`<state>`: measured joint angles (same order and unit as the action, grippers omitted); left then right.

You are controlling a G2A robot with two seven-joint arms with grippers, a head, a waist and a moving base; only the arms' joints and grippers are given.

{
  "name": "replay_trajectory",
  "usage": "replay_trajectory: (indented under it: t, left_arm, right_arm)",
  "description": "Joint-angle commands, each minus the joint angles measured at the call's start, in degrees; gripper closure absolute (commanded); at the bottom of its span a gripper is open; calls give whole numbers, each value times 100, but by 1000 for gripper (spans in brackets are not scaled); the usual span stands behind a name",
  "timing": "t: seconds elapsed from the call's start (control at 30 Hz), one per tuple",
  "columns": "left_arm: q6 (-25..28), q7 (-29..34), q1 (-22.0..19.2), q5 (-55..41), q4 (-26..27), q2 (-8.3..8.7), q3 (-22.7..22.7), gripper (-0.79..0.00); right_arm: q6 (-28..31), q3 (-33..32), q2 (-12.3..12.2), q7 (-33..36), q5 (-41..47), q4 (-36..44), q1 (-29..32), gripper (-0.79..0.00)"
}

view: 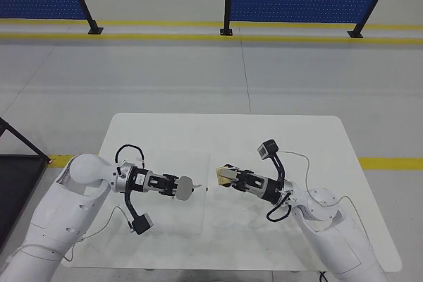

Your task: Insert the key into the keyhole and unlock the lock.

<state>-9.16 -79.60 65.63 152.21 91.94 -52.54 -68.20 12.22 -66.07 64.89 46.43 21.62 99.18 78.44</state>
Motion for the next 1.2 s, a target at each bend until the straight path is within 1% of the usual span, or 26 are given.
replay_trajectory:
  t: [0.0,0.2,0.3,0.47,0.87,1.17]
  left_arm:
    - [-17,-32,-70,-85,-73,-12,71,0]
    - [-70,-103,-229,-279,-248,-33,208,0]
    - [-90,-114,-269,-310,-294,-33,244,0]
    - [-110,-114,-286,-365,-329,-34,325,0]
    - [-188,87,-398,-241,-392,-52,549,0]
    - [-277,160,-651,-294,-528,-113,799,0]
  right_arm:
    - [0,0,0,0,0,0,0,0]
    - [-1,-2,0,-23,-24,6,1,0]
    - [-11,-3,-15,-138,-454,91,11,0]
    - [39,19,-25,-184,-697,199,61,0]
    - [63,35,-25,-317,-790,275,76,0]
    - [63,35,-25,-317,-790,275,76,0]
